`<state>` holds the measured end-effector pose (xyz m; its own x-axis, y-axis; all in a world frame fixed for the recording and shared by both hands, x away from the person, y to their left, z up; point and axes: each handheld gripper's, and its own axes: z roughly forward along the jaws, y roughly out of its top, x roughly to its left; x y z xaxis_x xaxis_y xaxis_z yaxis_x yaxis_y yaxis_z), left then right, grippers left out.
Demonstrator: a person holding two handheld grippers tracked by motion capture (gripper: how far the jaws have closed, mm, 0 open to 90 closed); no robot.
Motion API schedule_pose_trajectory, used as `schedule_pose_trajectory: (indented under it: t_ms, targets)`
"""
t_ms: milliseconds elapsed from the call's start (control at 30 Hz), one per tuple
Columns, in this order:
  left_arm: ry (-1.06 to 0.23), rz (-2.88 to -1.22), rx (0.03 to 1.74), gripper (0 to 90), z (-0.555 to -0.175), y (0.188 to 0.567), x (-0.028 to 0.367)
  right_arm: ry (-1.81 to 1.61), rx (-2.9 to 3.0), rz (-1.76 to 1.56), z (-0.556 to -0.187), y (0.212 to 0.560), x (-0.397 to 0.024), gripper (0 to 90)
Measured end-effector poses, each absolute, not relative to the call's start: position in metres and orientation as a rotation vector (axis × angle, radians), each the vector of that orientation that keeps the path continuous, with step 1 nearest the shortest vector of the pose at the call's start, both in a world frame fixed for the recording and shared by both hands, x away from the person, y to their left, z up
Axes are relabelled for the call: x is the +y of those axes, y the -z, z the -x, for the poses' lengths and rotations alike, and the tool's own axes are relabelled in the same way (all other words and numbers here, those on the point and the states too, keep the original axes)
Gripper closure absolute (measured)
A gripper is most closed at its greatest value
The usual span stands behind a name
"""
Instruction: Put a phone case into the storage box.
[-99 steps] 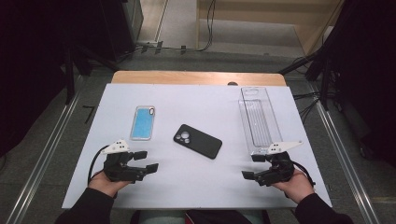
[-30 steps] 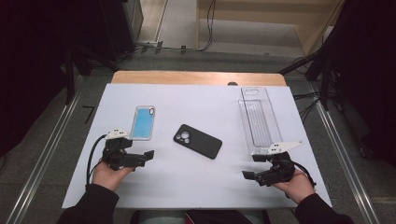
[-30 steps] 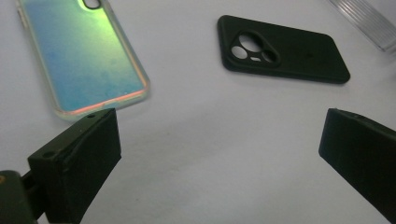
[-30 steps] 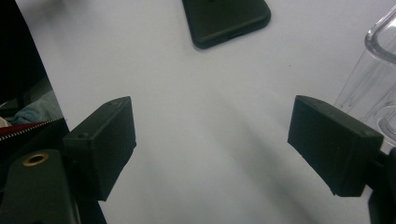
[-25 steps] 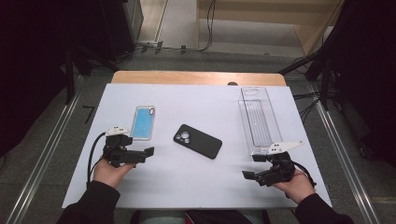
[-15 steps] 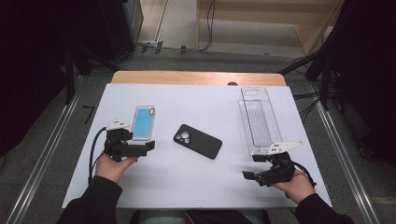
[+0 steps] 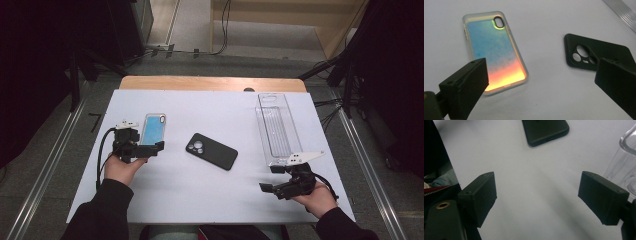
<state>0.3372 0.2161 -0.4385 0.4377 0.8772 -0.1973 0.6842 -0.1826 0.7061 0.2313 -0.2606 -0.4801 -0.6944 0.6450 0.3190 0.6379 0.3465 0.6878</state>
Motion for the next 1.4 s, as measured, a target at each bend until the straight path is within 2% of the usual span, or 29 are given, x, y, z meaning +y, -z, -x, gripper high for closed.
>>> schedule_pose_trajectory:
  t_ms: [633,1400]
  targets:
    - [-0.449,-1.926,1.357,0.0,-0.37,0.44,0.208,-1.304,2.569,-1.224,-0.231,0.48,-0.261,13.3]
    - [-0.53,-1.937,1.415,0.0,-0.411,0.451,0.202,-1.311,2.569,-1.223,-0.231,0.479,-0.26,13.3]
